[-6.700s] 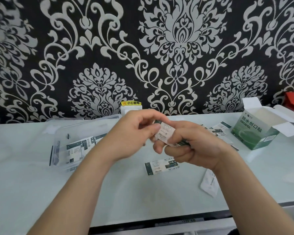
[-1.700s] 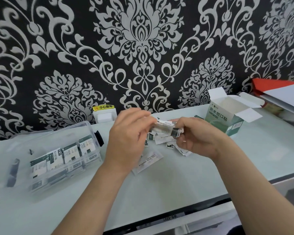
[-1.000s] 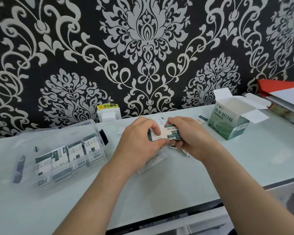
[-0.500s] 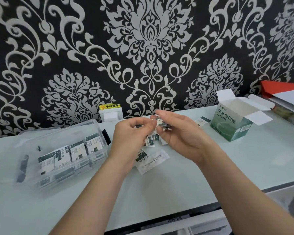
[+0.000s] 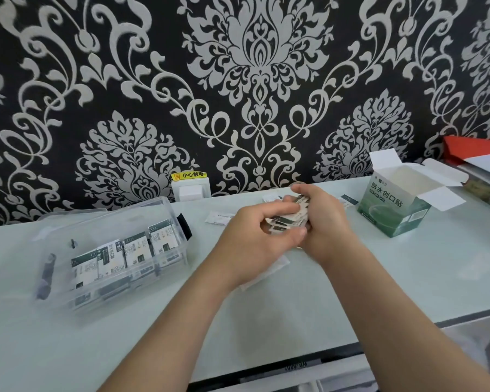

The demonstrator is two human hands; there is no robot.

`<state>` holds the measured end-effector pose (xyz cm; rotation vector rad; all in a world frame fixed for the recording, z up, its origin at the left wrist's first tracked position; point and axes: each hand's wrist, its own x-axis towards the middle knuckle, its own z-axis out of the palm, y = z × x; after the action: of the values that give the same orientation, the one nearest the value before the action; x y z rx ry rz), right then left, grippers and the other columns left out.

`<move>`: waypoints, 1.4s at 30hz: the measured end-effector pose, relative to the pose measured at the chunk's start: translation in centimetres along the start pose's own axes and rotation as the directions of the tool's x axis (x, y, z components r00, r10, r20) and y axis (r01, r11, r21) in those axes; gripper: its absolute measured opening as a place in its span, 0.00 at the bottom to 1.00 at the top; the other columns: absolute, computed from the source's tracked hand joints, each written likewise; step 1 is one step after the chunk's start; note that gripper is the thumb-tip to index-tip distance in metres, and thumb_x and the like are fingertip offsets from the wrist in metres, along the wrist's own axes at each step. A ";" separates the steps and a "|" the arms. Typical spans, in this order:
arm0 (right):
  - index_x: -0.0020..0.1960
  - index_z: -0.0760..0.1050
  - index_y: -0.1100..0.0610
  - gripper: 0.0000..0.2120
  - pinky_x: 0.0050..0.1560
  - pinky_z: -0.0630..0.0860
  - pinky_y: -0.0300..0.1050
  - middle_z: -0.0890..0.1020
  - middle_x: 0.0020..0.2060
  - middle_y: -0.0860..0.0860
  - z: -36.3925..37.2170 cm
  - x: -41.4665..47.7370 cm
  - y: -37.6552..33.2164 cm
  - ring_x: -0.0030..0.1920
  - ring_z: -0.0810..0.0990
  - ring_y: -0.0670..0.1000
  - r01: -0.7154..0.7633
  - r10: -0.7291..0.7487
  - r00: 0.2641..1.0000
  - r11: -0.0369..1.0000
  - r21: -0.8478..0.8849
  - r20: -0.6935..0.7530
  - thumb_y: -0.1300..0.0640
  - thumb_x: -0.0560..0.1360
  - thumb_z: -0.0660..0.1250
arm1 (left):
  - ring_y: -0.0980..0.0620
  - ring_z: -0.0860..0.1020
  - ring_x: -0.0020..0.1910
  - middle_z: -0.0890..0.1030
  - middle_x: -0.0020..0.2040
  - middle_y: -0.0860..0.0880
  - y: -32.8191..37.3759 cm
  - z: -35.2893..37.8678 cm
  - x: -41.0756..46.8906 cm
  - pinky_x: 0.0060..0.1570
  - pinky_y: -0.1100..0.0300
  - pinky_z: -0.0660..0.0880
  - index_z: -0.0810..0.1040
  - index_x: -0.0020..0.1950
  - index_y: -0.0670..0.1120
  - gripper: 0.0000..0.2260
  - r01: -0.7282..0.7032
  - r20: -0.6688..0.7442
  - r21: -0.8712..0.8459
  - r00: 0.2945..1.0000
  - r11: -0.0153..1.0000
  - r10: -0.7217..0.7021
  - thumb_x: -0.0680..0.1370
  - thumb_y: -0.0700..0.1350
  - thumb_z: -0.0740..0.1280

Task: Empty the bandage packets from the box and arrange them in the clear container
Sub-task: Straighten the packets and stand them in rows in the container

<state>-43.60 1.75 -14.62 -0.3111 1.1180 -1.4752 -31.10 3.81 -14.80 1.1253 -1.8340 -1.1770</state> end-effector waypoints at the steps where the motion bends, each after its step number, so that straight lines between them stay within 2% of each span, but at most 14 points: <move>1: 0.46 0.75 0.60 0.04 0.28 0.78 0.43 0.77 0.27 0.55 -0.2 0.1 -0.2 0.21 0.75 0.50 -0.026 0.026 1.000 1.000 0.001 0.004 0.62 0.77 0.62 | 0.70 0.71 0.48 0.77 0.58 0.60 -0.1 -0.3 -0.1 0.52 0.73 0.66 0.80 0.59 0.56 0.16 -0.045 0.011 0.152 0.999 0.987 0.044 0.72 0.48 0.74; 3: 0.43 0.75 0.60 0.07 0.23 0.69 0.37 0.74 0.26 0.54 -0.6 0.4 -0.3 0.20 0.70 0.49 -0.044 0.046 0.999 0.996 -0.076 0.027 0.60 0.78 0.61 | 0.62 0.67 0.57 0.72 0.57 0.59 -0.1 -0.8 -0.3 0.57 0.70 0.63 0.80 0.55 0.59 0.16 -0.097 -0.003 0.345 0.995 0.934 0.104 0.68 0.51 0.77; 7: 0.41 0.77 0.59 0.13 0.31 0.68 0.43 0.76 0.24 0.53 -0.5 0.3 0.2 0.26 0.70 0.51 -0.038 0.085 0.985 0.957 -0.286 0.151 0.53 0.79 0.61 | 0.62 0.62 0.62 0.68 0.58 0.61 -0.8 -1.0 -0.5 0.56 0.76 0.59 0.74 0.49 0.55 0.19 -0.182 -0.004 0.416 0.979 0.891 0.202 0.64 0.52 0.79; 13: 0.36 0.77 0.58 0.11 0.26 0.71 0.40 0.73 0.28 0.54 0.5 -1.1 0.5 0.25 0.71 0.50 -0.006 0.190 0.906 0.899 -0.438 0.378 0.61 0.76 0.62 | 0.74 0.64 0.56 0.62 0.62 0.66 -0.7 -1.7 -0.6 0.50 0.82 0.62 0.54 0.72 0.66 0.46 -0.210 0.044 0.339 0.977 0.917 0.208 0.64 0.49 0.80; 16: 0.33 0.74 0.59 0.12 0.25 0.70 0.40 0.73 0.27 0.55 0.5 -1.5 0.5 0.25 0.70 0.50 0.042 0.206 0.873 0.871 -0.490 0.441 0.66 0.75 0.60 | 0.74 0.65 0.56 0.60 0.65 0.66 -0.8 -2.0 -0.5 0.49 0.83 0.62 0.50 0.74 0.66 0.50 -0.214 0.087 0.328 0.977 0.920 0.196 0.65 0.47 0.80; 20: 0.28 0.73 0.59 0.16 0.27 0.69 0.41 0.72 0.25 0.55 0.4 -1.3 0.3 0.24 0.71 0.51 0.104 0.160 0.872 0.863 -0.495 0.463 0.66 0.74 0.61 | 0.69 0.66 0.57 0.56 0.67 0.68 -0.3 -2.0 -0.9 0.48 0.74 0.71 0.46 0.73 0.71 0.54 -0.163 0.197 0.297 0.975 0.941 0.106 0.62 0.51 0.81; 22: 0.29 0.73 0.60 0.16 0.28 0.71 0.42 0.71 0.25 0.55 0.4 -1.4 0.3 0.25 0.72 0.52 0.119 0.179 0.858 0.842 -0.526 0.481 0.66 0.75 0.61 | 0.68 0.67 0.57 0.53 0.69 0.68 -0.2 -2.1 -1.0 0.51 0.70 0.72 0.46 0.73 0.72 0.54 -0.160 0.219 0.292 0.971 0.943 0.096 0.62 0.52 0.81; 25: 0.38 0.73 0.62 0.09 0.27 0.72 0.42 0.71 0.26 0.55 0.5 -1.7 0.4 0.26 0.73 0.51 0.146 0.186 0.843 0.824 -0.547 0.505 0.67 0.76 0.59 | 0.61 0.62 0.69 0.47 0.71 0.72 -0.4 -2.3 -0.9 0.63 0.59 0.72 0.50 0.73 0.71 0.50 -0.189 0.234 0.319 0.965 0.929 0.116 0.63 0.52 0.80; 28: 0.44 0.73 0.62 0.06 0.28 0.73 0.41 0.73 0.30 0.57 0.7 -1.7 0.7 0.31 0.75 0.52 0.168 0.176 0.820 0.835 -0.524 0.544 0.68 0.76 0.59 | 0.57 0.62 0.70 0.53 0.71 0.68 -0.9 -2.2 -0.8 0.65 0.55 0.71 0.58 0.73 0.65 0.43 -0.244 0.176 0.402 0.967 0.883 0.186 0.65 0.51 0.78; 31: 0.49 0.76 0.62 0.09 0.34 0.73 0.44 0.74 0.38 0.59 0.8 -1.5 0.8 0.38 0.76 0.55 0.190 0.186 0.804 0.820 -0.541 0.565 0.69 0.73 0.59 | 0.57 0.71 0.59 0.60 0.66 0.62 -1.1 -2.4 -0.6 0.57 0.56 0.74 0.65 0.68 0.60 0.34 -0.263 0.055 0.432 0.962 0.862 0.266 0.65 0.49 0.75; 33: 0.48 0.76 0.62 0.09 0.33 0.72 0.42 0.75 0.35 0.58 0.9 -1.5 0.8 0.36 0.75 0.53 0.200 0.187 0.810 0.802 -0.562 0.556 0.68 0.73 0.59 | 0.57 0.73 0.47 0.61 0.62 0.62 -1.3 -2.5 -0.5 0.51 0.56 0.76 0.67 0.65 0.59 0.32 -0.250 0.005 0.436 0.961 0.864 0.276 0.65 0.48 0.76; 34: 0.47 0.76 0.62 0.08 0.32 0.72 0.41 0.74 0.33 0.58 1.0 -1.5 0.9 0.34 0.74 0.52 0.207 0.184 0.811 0.798 -0.566 0.555 0.68 0.72 0.59 | 0.56 0.73 0.48 0.61 0.62 0.61 -1.3 -2.5 -0.5 0.50 0.55 0.77 0.67 0.65 0.59 0.32 -0.244 -0.005 0.445 0.962 0.862 0.275 0.65 0.49 0.76; 38: 0.37 0.74 0.61 0.09 0.29 0.70 0.39 0.73 0.29 0.55 1.2 -1.6 1.0 0.31 0.73 0.50 0.240 0.159 0.809 0.789 -0.565 0.566 0.70 0.72 0.58 | 0.57 0.65 0.62 0.61 0.64 0.60 -1.2 -2.3 -0.6 0.58 0.55 0.74 0.65 0.66 0.58 0.33 -0.232 -0.016 0.493 0.961 0.839 0.276 0.65 0.53 0.75; 42: 0.44 0.75 0.64 0.09 0.34 0.73 0.41 0.76 0.34 0.58 1.5 -1.6 1.1 0.35 0.76 0.51 0.216 0.205 0.750 0.823 -0.525 0.629 0.71 0.73 0.57 | 0.58 0.63 0.63 0.64 0.61 0.60 -1.1 -3.3 -0.7 0.61 0.53 0.70 0.66 0.66 0.58 0.31 -0.186 -0.094 0.542 0.956 0.819 0.279 0.64 0.57 0.68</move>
<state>-41.42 2.66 -14.05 -1.1802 0.9200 -0.8487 -27.61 3.11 -14.73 1.1984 -2.1497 -0.4156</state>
